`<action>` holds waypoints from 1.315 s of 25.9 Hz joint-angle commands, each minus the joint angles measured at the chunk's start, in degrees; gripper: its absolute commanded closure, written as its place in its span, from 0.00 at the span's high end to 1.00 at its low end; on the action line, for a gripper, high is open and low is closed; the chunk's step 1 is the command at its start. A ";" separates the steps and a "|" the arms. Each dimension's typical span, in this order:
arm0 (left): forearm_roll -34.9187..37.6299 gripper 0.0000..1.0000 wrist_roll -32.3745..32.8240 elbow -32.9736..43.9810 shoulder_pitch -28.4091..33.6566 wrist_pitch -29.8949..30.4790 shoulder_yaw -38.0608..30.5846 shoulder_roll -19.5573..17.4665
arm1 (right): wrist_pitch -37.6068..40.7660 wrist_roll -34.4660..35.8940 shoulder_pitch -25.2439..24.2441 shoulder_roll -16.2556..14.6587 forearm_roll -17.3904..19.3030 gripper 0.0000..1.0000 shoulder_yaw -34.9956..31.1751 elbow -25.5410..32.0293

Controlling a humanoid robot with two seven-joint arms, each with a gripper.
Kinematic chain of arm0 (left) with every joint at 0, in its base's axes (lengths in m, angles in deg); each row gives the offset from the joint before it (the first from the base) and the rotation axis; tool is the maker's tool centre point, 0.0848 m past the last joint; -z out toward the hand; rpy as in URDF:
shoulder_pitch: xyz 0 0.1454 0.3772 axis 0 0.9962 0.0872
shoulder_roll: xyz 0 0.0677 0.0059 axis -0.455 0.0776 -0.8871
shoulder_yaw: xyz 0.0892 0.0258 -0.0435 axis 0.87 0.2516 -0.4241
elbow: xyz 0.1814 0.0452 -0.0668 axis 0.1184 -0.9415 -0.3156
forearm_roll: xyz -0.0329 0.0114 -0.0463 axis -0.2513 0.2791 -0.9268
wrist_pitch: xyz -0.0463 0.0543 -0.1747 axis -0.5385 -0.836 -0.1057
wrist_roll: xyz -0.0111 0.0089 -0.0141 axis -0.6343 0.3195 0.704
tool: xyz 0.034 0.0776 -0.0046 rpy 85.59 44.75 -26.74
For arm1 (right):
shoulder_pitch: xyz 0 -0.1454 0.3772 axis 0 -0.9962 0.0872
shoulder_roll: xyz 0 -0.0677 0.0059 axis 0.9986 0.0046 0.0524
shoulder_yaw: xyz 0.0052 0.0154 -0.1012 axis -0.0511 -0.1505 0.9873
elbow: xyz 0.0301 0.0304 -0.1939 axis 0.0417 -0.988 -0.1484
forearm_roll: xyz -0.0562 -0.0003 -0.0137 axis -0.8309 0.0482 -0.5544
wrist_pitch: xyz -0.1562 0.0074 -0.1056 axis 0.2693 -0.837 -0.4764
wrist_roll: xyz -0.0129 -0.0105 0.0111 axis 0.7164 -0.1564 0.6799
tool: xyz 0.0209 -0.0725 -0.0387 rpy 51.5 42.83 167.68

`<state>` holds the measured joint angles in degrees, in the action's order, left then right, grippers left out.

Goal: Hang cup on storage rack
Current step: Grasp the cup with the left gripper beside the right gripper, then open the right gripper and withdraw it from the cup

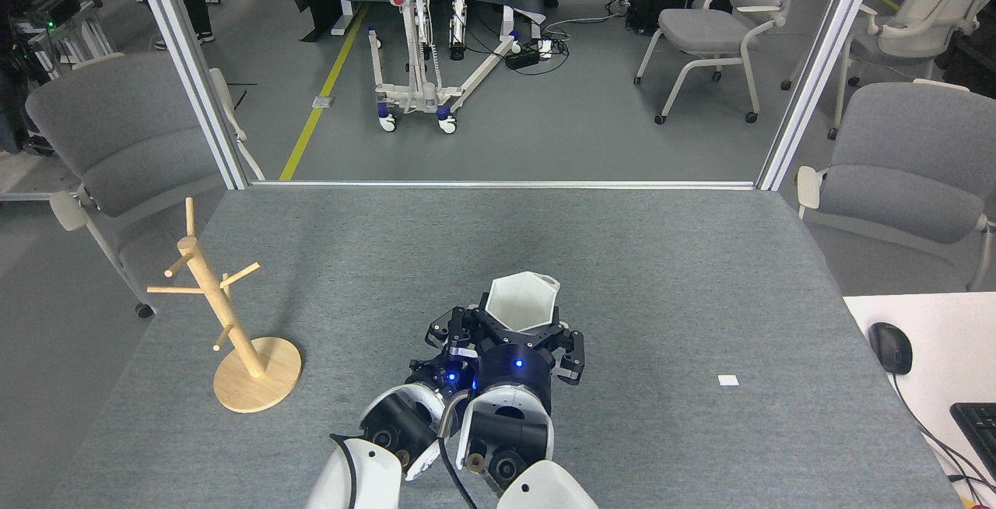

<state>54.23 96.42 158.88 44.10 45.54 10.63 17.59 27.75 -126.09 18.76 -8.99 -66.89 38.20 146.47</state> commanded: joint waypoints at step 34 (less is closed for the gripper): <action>0.21 0.00 -8.75 10.56 18.22 2.45 -3.17 -10.88 | 29.94 36.96 -1.21 -13.71 7.33 0.98 -32.76 -3.16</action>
<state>54.41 90.46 165.08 57.31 47.90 9.06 10.10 45.83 -89.75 18.75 -18.23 -63.56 15.72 143.74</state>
